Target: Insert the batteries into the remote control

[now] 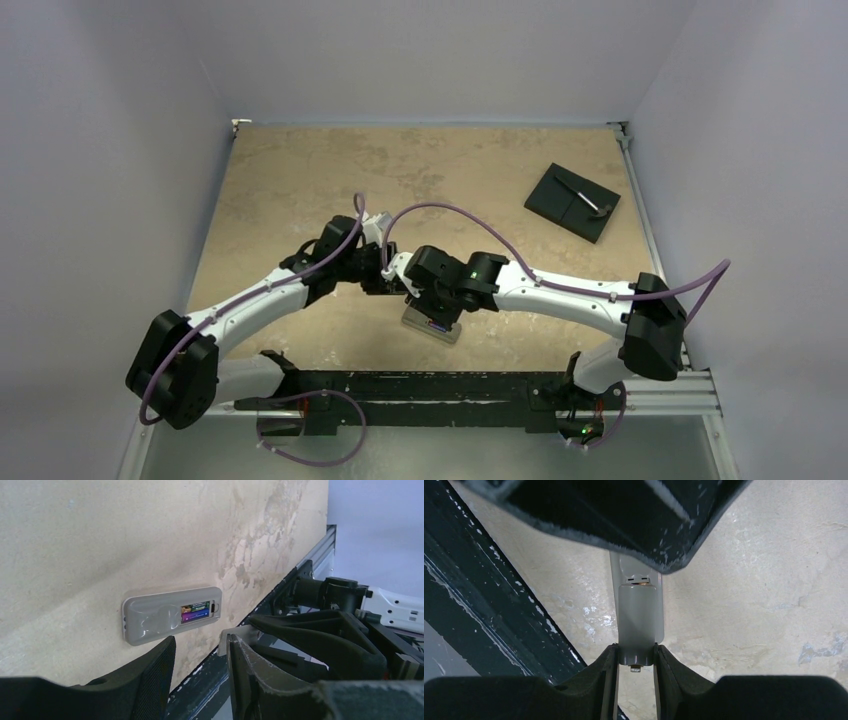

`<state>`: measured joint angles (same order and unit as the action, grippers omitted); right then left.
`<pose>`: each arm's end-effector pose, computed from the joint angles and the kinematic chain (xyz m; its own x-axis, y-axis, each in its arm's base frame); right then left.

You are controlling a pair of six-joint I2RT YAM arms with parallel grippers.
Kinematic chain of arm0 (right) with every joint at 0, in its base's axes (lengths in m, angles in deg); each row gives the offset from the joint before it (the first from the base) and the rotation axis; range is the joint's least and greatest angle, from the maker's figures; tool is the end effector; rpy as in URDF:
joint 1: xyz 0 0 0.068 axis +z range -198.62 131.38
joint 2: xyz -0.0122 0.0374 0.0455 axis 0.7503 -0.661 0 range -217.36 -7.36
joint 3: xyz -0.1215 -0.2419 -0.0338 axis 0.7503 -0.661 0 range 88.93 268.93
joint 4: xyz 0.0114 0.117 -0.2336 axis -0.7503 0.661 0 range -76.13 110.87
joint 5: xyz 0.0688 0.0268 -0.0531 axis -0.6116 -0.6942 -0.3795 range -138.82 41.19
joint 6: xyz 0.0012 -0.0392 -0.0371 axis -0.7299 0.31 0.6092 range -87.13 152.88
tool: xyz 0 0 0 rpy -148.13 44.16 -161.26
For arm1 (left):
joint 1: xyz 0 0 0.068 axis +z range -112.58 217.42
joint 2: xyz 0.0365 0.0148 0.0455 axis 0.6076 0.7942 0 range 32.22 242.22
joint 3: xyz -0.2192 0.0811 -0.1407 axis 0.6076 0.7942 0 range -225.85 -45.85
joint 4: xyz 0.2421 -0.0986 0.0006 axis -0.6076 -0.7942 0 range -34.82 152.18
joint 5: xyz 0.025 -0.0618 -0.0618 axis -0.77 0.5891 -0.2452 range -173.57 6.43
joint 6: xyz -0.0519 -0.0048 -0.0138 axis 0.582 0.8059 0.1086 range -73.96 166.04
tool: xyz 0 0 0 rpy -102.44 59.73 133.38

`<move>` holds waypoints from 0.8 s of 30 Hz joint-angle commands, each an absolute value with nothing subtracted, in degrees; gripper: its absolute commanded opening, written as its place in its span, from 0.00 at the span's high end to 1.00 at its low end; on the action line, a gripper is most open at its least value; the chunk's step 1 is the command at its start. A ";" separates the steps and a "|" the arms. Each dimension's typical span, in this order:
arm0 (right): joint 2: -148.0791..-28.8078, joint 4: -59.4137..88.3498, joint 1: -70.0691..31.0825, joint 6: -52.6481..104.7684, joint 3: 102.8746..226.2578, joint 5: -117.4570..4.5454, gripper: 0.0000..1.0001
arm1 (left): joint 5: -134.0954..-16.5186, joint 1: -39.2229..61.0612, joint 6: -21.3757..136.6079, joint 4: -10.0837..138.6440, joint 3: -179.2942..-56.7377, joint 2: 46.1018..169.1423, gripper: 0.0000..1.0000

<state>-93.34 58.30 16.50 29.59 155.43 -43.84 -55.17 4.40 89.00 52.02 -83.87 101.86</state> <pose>0.1293 0.2715 0.2534 -0.4280 -0.7874 -0.4436 -0.8647 0.4996 -0.0525 0.1977 -0.1486 0.2135 -0.9381 -0.1053 -0.3298 0.1877 0.6458 -0.7401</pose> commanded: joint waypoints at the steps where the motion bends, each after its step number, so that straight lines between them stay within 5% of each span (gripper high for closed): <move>1: -92.55 55.57 15.94 31.90 156.10 -44.43 1.00 | -50.34 4.65 89.53 56.66 -83.42 102.52 0.58; 24: -90.24 54.43 14.93 31.71 158.87 -41.86 1.00 | -49.22 4.57 87.70 56.85 -82.32 103.81 0.58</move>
